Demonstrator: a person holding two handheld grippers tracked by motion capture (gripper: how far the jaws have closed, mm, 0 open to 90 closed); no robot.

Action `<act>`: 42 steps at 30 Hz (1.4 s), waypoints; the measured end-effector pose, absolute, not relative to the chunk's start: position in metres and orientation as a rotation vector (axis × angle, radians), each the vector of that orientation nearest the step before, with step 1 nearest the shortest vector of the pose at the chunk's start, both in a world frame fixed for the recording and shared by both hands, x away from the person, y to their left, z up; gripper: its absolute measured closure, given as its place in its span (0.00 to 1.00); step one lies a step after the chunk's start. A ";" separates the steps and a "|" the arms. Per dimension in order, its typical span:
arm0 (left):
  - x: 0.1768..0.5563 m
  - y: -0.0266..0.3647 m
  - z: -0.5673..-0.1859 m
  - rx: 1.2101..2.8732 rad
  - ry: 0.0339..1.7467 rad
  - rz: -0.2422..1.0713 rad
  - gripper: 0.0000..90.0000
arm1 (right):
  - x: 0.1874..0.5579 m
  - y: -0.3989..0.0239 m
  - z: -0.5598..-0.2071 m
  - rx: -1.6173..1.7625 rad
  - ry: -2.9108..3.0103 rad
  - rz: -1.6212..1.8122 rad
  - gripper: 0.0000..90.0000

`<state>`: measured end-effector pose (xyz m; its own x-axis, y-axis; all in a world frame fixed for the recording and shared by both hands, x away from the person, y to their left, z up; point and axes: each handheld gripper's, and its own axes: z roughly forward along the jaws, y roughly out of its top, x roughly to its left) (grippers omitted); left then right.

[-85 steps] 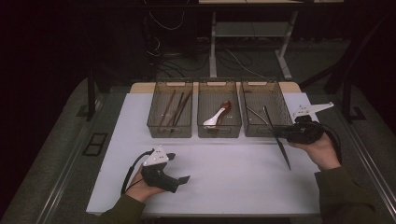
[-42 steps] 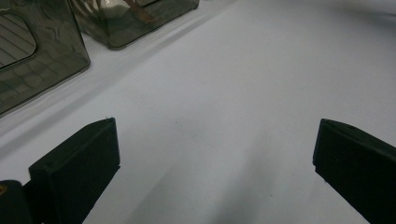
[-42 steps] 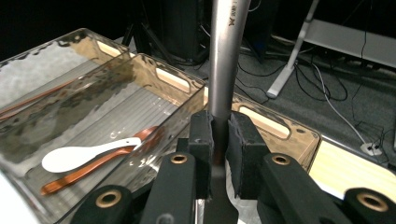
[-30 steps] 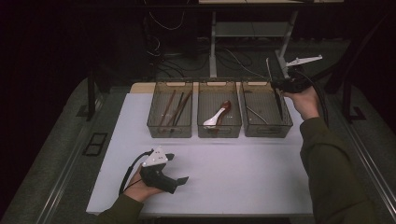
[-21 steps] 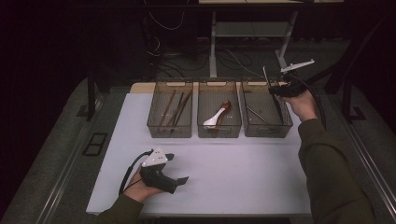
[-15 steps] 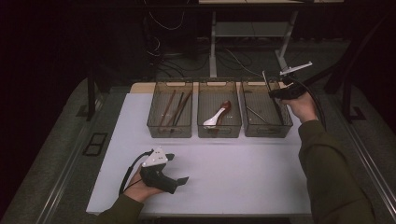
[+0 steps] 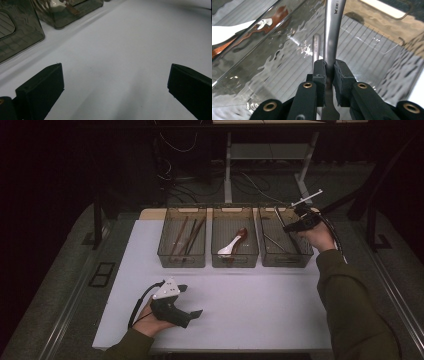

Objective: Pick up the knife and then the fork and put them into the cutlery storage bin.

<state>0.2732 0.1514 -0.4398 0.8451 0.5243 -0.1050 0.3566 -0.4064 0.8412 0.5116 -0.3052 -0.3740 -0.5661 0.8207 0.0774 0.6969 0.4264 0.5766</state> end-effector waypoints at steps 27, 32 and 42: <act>0.273 0.151 -0.440 2.038 0.642 0.218 0.00 | 0.501 -0.285 -0.375 1.287 2.449 0.869 0.40; 0.273 0.150 -0.440 2.043 0.642 0.218 0.00 | 0.492 -0.285 -0.370 1.273 2.418 0.912 0.34; 0.272 0.150 -0.441 2.043 0.646 0.218 0.00 | 0.473 -0.295 -0.368 1.280 2.330 1.034 0.28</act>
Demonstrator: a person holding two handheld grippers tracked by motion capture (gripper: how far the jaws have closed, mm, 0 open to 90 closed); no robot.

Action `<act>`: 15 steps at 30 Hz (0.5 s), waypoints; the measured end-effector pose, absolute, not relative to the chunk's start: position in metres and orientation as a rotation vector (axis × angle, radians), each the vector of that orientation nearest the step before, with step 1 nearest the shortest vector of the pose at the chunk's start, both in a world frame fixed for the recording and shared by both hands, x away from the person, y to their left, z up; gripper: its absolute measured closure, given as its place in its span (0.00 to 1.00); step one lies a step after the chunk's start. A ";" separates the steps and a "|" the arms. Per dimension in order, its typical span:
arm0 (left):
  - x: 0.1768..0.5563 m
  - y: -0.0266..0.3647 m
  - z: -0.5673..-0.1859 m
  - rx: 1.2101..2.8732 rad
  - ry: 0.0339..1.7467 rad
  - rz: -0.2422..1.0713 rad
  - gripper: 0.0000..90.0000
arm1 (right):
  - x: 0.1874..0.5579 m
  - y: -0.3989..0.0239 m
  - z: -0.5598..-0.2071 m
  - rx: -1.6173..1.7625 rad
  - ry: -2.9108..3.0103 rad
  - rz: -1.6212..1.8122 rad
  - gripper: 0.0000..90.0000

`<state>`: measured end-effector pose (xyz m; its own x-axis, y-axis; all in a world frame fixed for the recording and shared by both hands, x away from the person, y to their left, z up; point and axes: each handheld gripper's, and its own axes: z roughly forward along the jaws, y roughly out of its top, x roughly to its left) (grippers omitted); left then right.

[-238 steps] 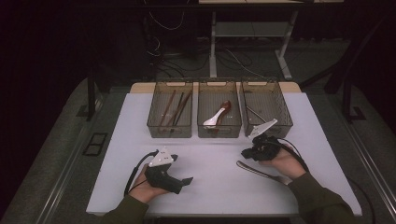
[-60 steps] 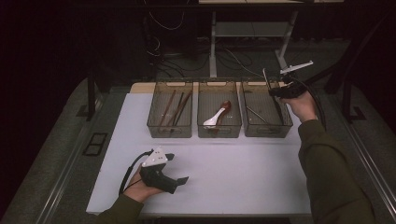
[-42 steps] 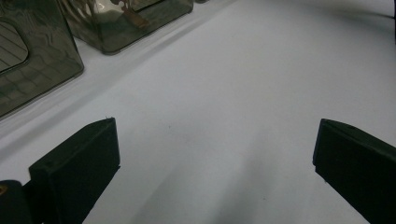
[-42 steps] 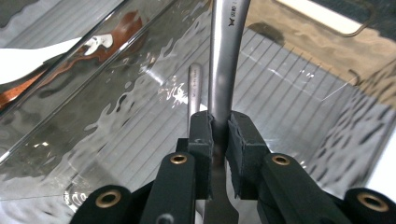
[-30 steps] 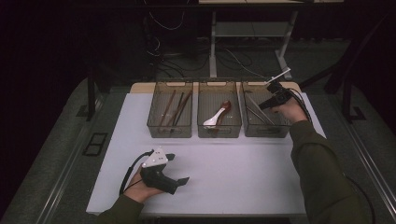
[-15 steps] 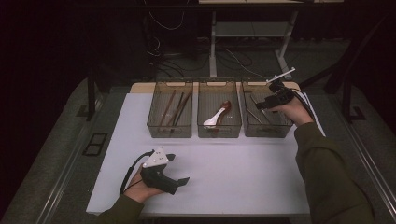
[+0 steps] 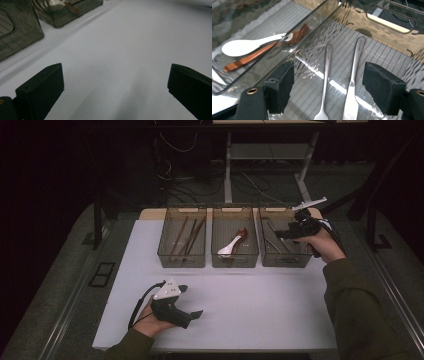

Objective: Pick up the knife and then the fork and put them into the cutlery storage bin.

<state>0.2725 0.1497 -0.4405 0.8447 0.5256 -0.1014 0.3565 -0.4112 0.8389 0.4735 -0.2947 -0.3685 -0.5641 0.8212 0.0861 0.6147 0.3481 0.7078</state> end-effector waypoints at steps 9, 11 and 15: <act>0.273 0.150 -0.440 2.039 0.655 0.217 0.00 | 0.452 -0.299 -0.362 1.240 2.308 1.139 0.24; 0.273 0.150 -0.440 2.039 0.658 0.218 0.00 | 0.448 -0.299 -0.362 1.222 2.313 1.150 0.22; 0.274 0.150 -0.440 2.036 0.663 0.220 0.00 | 0.440 -0.298 -0.362 1.200 2.310 1.168 0.21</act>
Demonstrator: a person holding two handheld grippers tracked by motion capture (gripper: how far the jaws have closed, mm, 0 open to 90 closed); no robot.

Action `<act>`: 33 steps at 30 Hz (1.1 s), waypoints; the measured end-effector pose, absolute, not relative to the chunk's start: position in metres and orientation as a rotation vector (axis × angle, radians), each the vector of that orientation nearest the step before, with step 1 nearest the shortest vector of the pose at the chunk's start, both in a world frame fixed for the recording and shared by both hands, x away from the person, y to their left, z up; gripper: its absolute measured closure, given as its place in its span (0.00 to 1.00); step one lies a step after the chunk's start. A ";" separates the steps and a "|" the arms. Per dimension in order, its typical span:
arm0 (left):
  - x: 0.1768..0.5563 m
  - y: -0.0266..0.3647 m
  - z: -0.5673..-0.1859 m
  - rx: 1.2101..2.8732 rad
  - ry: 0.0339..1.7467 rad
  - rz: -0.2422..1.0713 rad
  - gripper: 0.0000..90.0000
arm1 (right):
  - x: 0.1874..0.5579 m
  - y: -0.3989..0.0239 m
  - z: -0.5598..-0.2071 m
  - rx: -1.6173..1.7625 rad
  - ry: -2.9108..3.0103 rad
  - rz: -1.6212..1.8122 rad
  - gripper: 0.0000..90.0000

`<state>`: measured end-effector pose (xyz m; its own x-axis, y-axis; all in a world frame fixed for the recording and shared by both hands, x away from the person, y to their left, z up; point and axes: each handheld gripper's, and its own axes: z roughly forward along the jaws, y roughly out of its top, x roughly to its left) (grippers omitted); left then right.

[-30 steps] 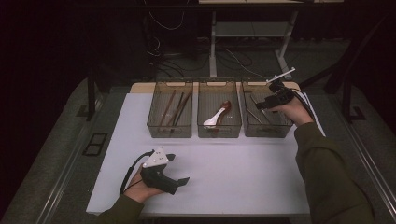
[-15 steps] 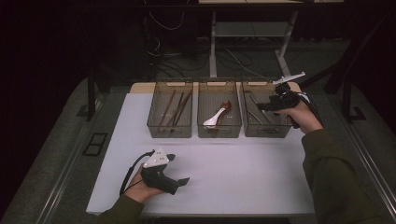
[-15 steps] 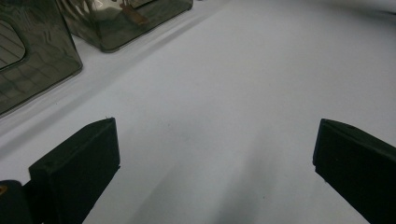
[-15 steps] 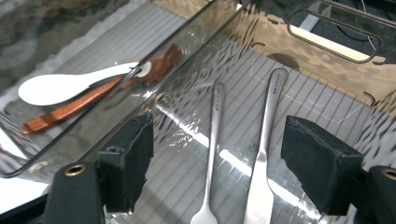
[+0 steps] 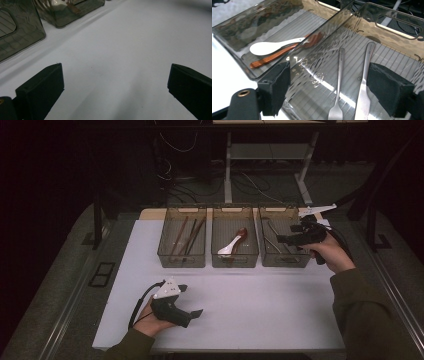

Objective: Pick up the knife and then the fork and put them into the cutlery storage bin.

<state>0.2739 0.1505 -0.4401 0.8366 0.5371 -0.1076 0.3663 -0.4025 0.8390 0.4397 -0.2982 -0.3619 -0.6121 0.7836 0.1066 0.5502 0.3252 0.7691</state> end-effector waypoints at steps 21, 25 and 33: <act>0.274 0.151 -0.441 2.047 0.665 0.218 0.00 | 0.382 -0.290 -0.368 1.053 2.341 1.257 0.20; 0.273 0.151 -0.441 2.047 0.664 0.216 0.00 | 0.370 -0.286 -0.370 1.029 2.356 1.270 0.20; 0.273 0.152 -0.441 2.042 0.664 0.221 0.00 | 0.346 -0.281 -0.381 0.992 2.380 1.295 0.20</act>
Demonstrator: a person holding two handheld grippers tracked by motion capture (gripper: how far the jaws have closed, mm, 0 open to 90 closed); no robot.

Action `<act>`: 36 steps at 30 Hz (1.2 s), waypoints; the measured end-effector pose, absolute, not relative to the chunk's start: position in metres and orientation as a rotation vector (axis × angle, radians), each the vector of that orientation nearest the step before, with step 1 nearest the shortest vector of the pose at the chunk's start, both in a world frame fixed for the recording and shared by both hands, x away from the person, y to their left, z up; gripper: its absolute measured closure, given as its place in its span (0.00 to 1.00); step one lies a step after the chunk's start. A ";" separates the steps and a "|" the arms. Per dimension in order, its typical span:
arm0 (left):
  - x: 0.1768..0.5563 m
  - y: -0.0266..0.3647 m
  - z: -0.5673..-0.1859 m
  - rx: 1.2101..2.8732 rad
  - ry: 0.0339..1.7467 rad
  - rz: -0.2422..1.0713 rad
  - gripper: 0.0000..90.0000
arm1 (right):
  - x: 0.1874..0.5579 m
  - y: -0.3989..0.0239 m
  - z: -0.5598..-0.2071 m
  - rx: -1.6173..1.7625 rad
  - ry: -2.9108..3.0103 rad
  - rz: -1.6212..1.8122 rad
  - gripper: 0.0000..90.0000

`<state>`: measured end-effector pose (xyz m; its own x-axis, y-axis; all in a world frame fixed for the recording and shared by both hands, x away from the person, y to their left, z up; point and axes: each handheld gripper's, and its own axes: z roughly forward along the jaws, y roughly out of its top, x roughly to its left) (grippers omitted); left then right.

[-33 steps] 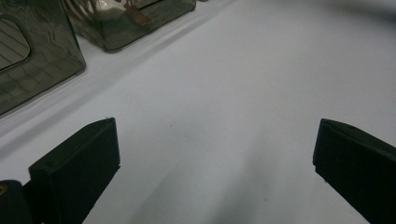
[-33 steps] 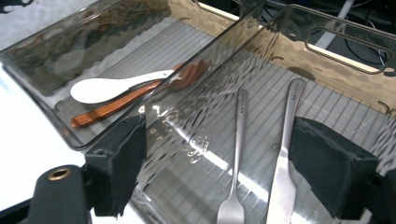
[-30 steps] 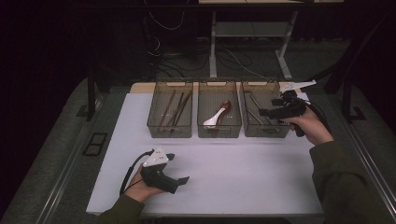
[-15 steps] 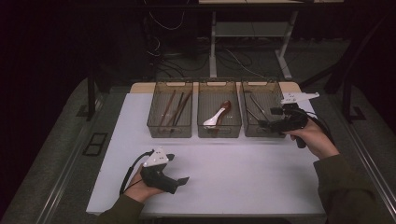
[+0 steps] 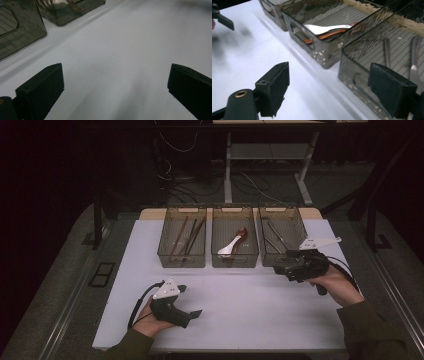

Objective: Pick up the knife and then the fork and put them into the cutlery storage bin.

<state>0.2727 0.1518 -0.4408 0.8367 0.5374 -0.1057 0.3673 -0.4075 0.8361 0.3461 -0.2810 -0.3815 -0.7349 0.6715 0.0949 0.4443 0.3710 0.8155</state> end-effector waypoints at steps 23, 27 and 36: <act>0.271 0.151 -0.440 2.039 0.656 0.222 0.00 | 0.299 -0.279 -0.416 0.951 2.402 1.339 0.20; 0.270 0.152 -0.440 2.039 0.657 0.221 0.00 | 0.293 -0.277 -0.420 0.935 2.420 1.335 0.20; 0.270 0.153 -0.441 2.040 0.662 0.223 0.00 | 0.281 -0.277 -0.429 0.924 2.421 1.346 0.20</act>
<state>0.2698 0.1532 -0.4406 0.8373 0.5367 -0.1041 0.3646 -0.4064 0.8378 0.2806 -0.2767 -0.4288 -0.7777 0.6196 0.1059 0.4168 0.3822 0.8247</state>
